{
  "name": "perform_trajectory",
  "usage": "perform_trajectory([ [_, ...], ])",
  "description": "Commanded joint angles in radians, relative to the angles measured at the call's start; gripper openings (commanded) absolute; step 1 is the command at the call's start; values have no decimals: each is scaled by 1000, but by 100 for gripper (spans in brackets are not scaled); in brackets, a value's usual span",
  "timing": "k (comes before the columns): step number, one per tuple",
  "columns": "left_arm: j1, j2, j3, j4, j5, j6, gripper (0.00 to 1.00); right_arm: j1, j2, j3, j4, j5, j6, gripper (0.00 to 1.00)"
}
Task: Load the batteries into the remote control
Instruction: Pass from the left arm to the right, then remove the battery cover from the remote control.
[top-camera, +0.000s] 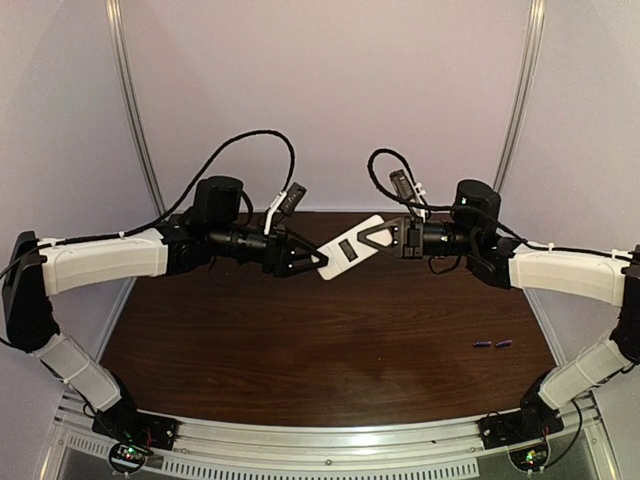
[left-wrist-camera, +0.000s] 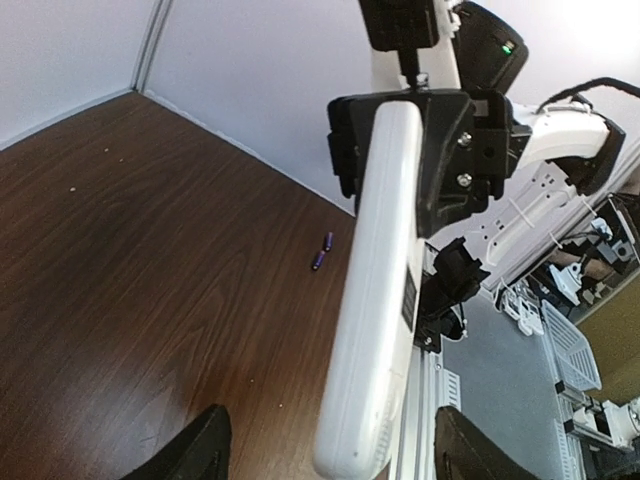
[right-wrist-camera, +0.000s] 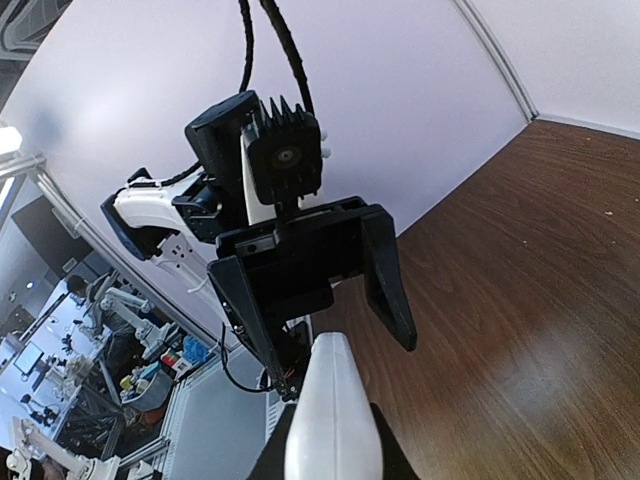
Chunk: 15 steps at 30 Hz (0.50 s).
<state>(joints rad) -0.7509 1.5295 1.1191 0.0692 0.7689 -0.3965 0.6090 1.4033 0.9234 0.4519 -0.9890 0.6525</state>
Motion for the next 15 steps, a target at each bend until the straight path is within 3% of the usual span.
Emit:
perform_trajectory([
  [1,22,4,-64,131,-93,-157,71,-11,-6,-47,63,154,73,0],
  [9,21,91,-100,288,-89,-333,60,-12,30,-120,145,242,162,0],
  [15,21,129,-105,307,-87,-382,52,-11,37,-134,134,297,170,0],
])
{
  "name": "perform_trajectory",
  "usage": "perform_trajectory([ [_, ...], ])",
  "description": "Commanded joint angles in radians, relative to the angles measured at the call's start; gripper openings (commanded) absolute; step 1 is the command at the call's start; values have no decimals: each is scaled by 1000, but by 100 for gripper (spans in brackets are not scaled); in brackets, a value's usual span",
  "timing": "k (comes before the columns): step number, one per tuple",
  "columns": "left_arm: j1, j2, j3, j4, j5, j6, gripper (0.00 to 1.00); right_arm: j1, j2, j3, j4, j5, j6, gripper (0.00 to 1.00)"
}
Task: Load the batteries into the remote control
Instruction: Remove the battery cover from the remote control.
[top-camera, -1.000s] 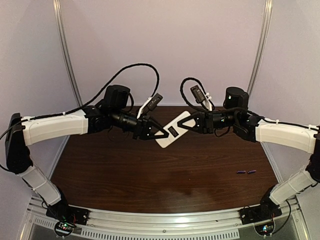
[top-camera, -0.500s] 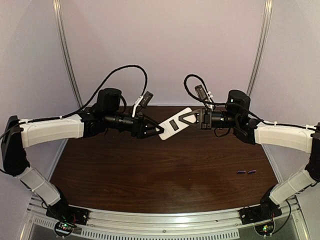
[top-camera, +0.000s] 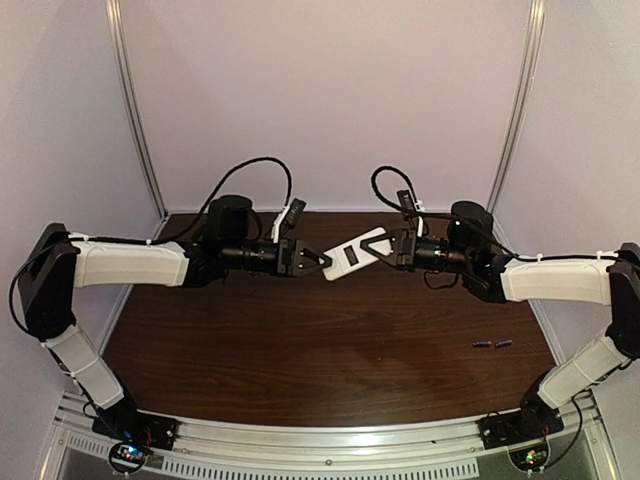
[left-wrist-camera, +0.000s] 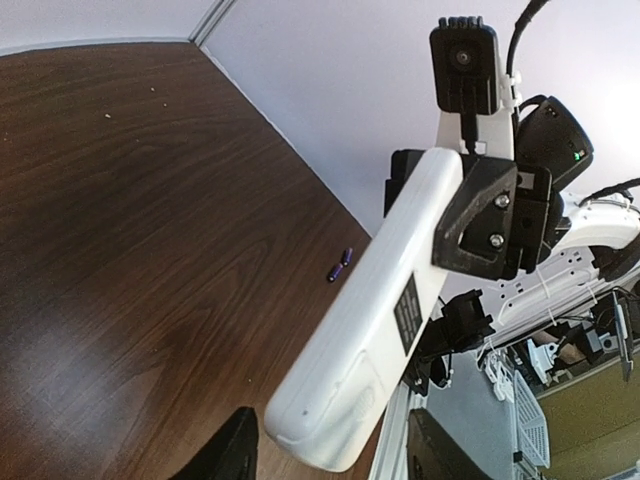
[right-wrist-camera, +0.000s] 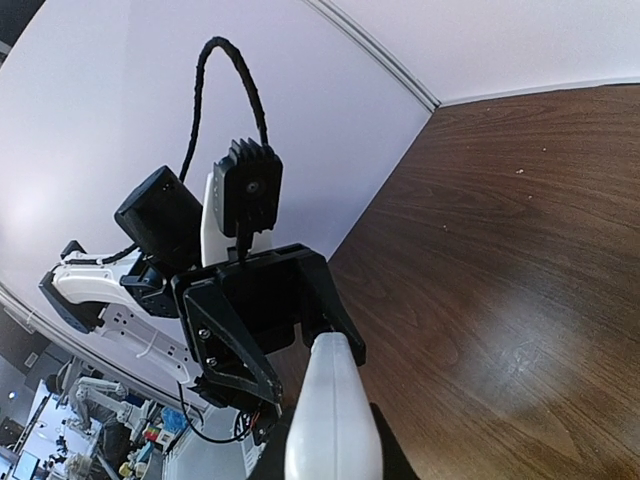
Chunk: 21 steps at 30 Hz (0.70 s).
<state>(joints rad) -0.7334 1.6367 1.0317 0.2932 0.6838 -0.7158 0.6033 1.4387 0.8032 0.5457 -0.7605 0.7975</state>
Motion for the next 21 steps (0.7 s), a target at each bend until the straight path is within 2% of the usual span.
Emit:
perform_trajectory([
  [1,3,25,-17,81,-6,-67,52,-5,5,-14,41,70,28,0],
  [11,4,84,41,29,-43,-100,42,-5,19,-24,50,90,43,0],
  [21,-1,114,76,50,-19,-111,43,-2,28,-29,42,95,42,0],
])
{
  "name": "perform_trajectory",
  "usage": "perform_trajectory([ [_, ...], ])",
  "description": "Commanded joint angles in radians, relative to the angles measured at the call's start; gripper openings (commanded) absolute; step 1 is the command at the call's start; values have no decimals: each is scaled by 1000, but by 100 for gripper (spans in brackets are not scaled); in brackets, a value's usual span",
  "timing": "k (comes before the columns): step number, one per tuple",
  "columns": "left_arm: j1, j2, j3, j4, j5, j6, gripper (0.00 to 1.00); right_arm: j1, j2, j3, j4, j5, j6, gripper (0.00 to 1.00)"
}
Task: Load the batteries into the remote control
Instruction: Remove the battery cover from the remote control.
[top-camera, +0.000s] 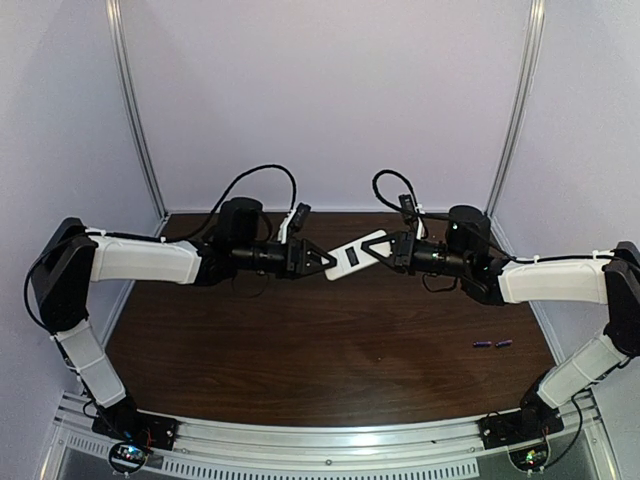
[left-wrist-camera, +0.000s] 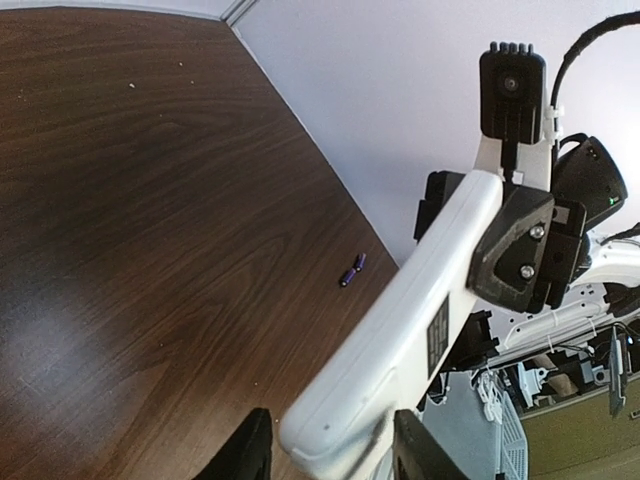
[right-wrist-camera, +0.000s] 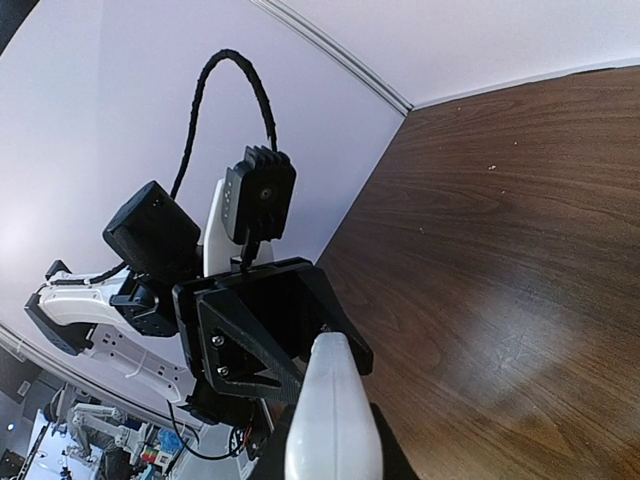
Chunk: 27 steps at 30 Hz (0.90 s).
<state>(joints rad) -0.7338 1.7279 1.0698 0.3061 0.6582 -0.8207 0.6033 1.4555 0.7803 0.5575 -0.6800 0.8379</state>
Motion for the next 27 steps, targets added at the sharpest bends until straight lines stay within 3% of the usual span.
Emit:
perform_trajectory([
  [1,-1,25,38,37,6,-7,42,-2,11,-6,28,17,-1,0],
  [7,-1,38,45,26,4,-8,26,-2,14,-1,24,20,-3,0],
  [14,0,38,27,18,5,2,15,-6,10,-2,53,2,16,0],
  [17,1,38,17,36,18,-1,18,-9,7,-4,66,-7,27,0],
  [20,1,37,18,42,23,-3,33,-11,7,-6,73,-11,32,0],
  [22,1,37,24,34,19,0,37,-13,11,-9,86,-15,41,0],
  [27,1,36,30,5,7,12,35,-14,9,-10,83,-12,46,0],
])
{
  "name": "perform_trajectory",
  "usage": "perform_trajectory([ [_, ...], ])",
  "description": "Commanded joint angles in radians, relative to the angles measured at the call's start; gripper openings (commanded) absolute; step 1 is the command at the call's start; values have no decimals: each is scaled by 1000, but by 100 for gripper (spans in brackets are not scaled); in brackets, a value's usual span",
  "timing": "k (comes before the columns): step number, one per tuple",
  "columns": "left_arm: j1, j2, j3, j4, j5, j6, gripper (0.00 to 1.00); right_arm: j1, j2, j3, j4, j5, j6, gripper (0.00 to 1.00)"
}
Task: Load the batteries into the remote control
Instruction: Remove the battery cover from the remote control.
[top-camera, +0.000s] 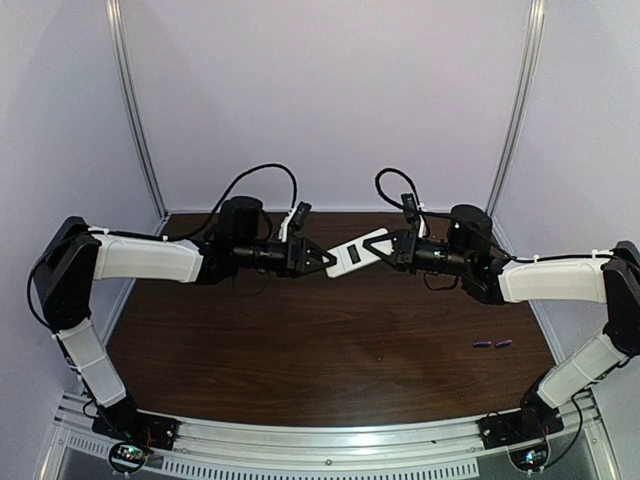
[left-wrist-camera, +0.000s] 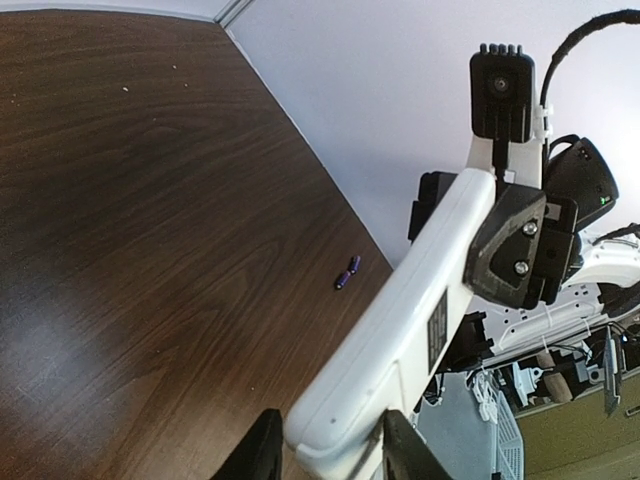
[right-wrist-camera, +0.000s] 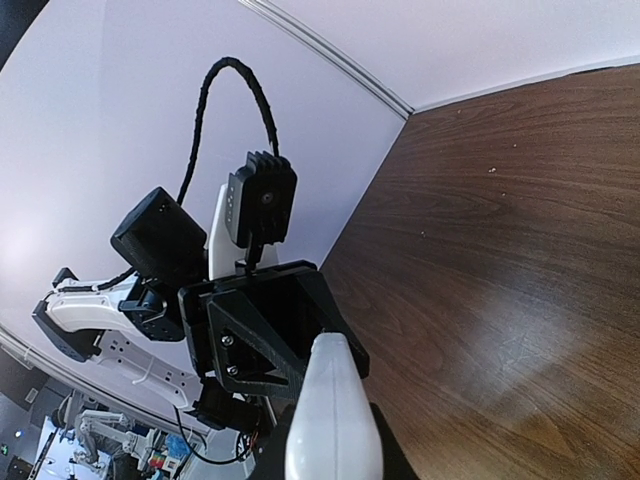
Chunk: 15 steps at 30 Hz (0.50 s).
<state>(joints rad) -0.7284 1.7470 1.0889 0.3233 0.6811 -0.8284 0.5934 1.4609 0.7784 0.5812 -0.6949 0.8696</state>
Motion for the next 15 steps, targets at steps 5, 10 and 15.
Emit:
perform_trajectory([
  [5,-5,17,6,-42,-39,24,27,-10,-9,-5,36,6,1,0],
  [10,-2,18,1,-58,-49,28,25,-14,-14,-9,43,6,5,0],
  [15,0,21,5,-55,-38,28,37,-16,-11,-8,40,10,1,0],
])
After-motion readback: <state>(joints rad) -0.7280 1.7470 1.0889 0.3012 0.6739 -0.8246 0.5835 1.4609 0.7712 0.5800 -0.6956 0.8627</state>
